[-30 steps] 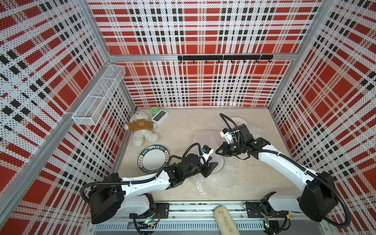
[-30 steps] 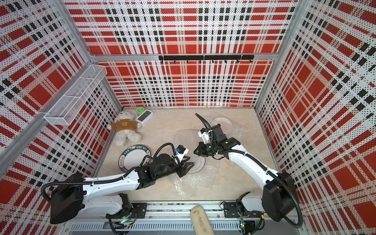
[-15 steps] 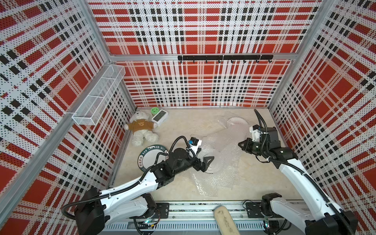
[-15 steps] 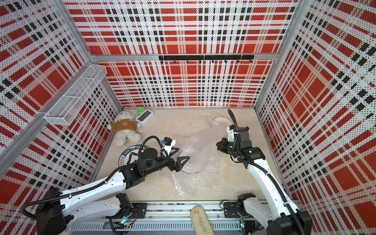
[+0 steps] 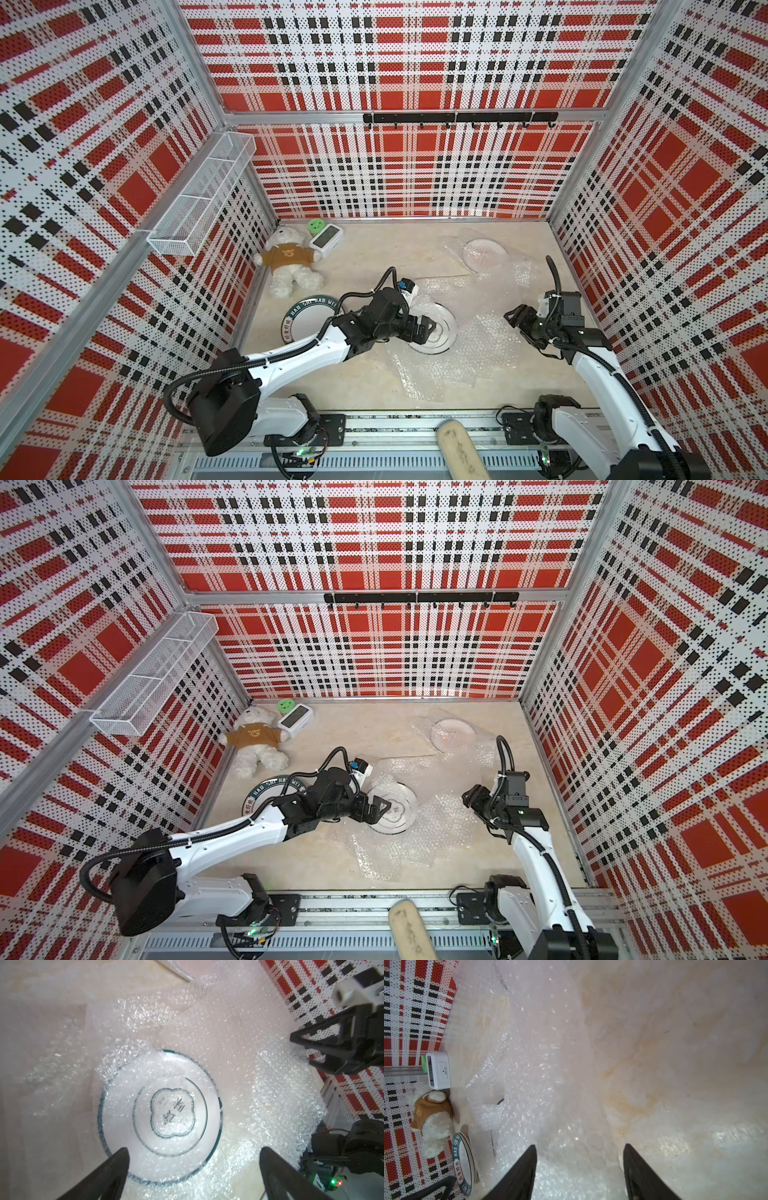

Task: Unpack dinner plates from bubble wrap
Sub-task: Unwrap the bubble wrap.

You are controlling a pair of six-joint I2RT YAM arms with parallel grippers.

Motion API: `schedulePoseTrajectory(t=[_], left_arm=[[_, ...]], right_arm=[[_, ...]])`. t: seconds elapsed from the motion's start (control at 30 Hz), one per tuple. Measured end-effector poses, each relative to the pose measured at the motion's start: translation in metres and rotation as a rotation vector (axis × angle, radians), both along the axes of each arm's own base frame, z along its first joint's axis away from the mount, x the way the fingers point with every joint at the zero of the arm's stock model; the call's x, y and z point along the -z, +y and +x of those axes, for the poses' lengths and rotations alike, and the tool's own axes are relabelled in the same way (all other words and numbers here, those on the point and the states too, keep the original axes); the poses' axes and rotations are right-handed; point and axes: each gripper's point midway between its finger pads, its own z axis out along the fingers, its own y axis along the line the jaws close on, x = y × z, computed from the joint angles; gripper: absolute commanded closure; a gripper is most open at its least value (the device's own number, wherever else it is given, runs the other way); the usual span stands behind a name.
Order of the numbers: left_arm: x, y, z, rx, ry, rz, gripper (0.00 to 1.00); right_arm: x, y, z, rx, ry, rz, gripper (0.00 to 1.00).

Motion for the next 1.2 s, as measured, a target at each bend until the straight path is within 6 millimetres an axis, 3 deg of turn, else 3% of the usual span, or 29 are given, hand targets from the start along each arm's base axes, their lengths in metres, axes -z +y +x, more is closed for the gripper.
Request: schedulePoseTrajectory(t=[0.07, 0.13, 0.17, 0.33, 0.53, 0.6, 0.7, 0.8, 0.87, 1.07, 1.2], left_arm=[[0.006, -0.001, -0.002, 0.009, 0.019, 0.024, 0.01], [0.013, -0.002, -0.005, 0.018, 0.037, 0.045, 0.01], [0.016, -0.002, -0.007, 0.023, 0.045, 0.052, 0.01], [0.029, -0.005, -0.016, 0.053, 0.082, 0.085, 0.01], [0.032, -0.015, -0.023, 0.106, 0.083, 0.139, 0.04], [0.032, -0.019, -0.027, 0.125, 0.069, 0.165, 0.09], [0.037, -0.022, -0.036, 0.155, 0.056, 0.210, 0.19], [0.050, -0.020, -0.043, 0.172, 0.066, 0.263, 0.30], [0.060, -0.018, -0.047, 0.182, 0.080, 0.301, 0.31], [0.078, -0.014, -0.054, 0.187, 0.081, 0.401, 0.33], [0.084, -0.021, -0.056, 0.197, 0.063, 0.453, 0.37]], right_arm=[[-0.010, -0.005, 0.004, 0.008, -0.025, -0.027, 0.27], [-0.026, -0.013, 0.008, 0.025, -0.062, -0.083, 0.11], [-0.036, -0.020, 0.010, 0.044, -0.084, -0.116, 0.09], [-0.073, -0.037, 0.016, 0.084, -0.179, -0.218, 0.06], [-0.080, -0.036, 0.020, 0.050, -0.191, -0.240, 0.09], [-0.079, -0.024, 0.024, 0.003, -0.200, -0.209, 0.03], [-0.071, 0.013, 0.032, -0.142, -0.196, -0.168, 0.00], [-0.051, 0.063, 0.035, -0.323, -0.155, -0.117, 0.00], [-0.033, 0.086, 0.034, -0.398, -0.126, -0.079, 0.00], [0.023, 0.100, 0.020, -0.420, -0.011, 0.005, 0.00], [0.036, 0.106, 0.021, -0.422, 0.012, 0.042, 0.00]])
